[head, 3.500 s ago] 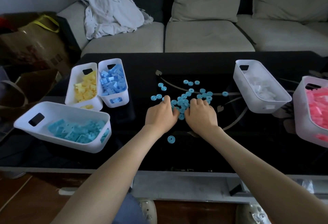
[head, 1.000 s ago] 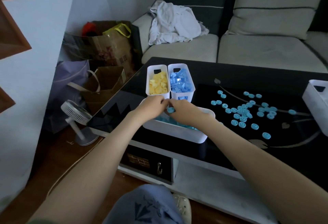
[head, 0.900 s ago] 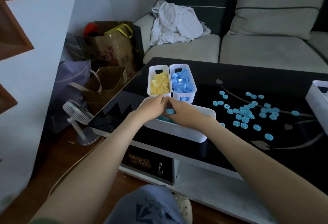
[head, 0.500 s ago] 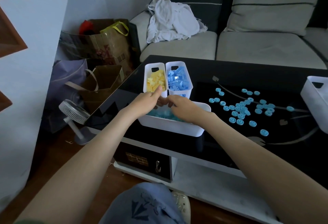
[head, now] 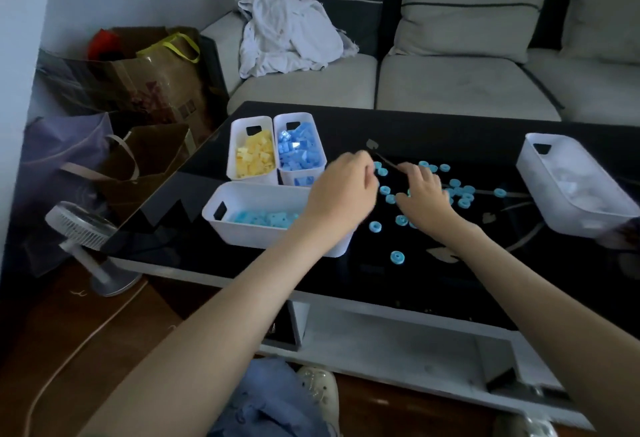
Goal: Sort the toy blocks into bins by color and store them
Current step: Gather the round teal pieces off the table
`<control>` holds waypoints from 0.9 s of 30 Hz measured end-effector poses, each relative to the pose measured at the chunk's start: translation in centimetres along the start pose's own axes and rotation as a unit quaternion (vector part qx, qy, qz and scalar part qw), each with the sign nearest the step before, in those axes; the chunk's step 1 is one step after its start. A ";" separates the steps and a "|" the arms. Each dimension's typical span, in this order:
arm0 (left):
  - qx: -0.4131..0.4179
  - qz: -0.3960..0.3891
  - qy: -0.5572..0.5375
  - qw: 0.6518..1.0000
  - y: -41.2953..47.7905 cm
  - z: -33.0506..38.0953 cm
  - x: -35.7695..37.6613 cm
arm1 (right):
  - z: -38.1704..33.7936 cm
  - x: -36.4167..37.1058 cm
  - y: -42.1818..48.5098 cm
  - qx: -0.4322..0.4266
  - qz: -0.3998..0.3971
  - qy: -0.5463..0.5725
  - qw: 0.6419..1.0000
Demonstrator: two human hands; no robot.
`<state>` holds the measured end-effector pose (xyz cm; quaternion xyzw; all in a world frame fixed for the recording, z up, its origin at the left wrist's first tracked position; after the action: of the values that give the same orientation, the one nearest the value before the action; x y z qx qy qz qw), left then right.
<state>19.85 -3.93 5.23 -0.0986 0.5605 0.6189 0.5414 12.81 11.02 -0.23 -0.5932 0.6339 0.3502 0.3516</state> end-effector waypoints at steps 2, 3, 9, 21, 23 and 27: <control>0.005 -0.066 -0.014 0.998 0.3 2.4 3.3 | 3.7 -0.1 0.5 0.068 -0.029 -0.048 0.996; -0.006 -0.123 -0.005 0.992 0.0 3.0 5.2 | 5.3 -0.1 0.5 0.083 -0.041 -0.065 0.994; -0.096 -0.308 0.109 0.940 -2.7 0.8 12.8 | 8.4 1.0 -0.9 -0.030 -0.040 -0.147 0.988; 0.048 -0.185 0.157 0.969 0.0 -0.3 14.7 | 7.4 1.2 2.4 -0.135 0.003 -0.170 0.976; 0.046 -0.163 0.142 0.975 0.2 -0.3 14.8 | 7.7 1.2 2.4 -0.148 0.026 -0.173 0.973; 0.013 -0.121 0.129 0.984 0.2 0.0 14.2 | 7.6 1.1 2.0 -0.166 0.068 -0.179 0.967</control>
<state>14.06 4.09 -4.99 -0.2372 0.6175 0.5237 0.5368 10.96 17.14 -4.95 -0.5267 0.5327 0.5737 0.3311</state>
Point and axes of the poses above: each hand's wrist, its own y-axis towards the middle knuckle, its own x-axis out of the palm, z = x × y, the point moved 2 cm from there along y, towards the middle knuckle, and after that the axes turned 14 degrees about x, right-handed, at the moved point
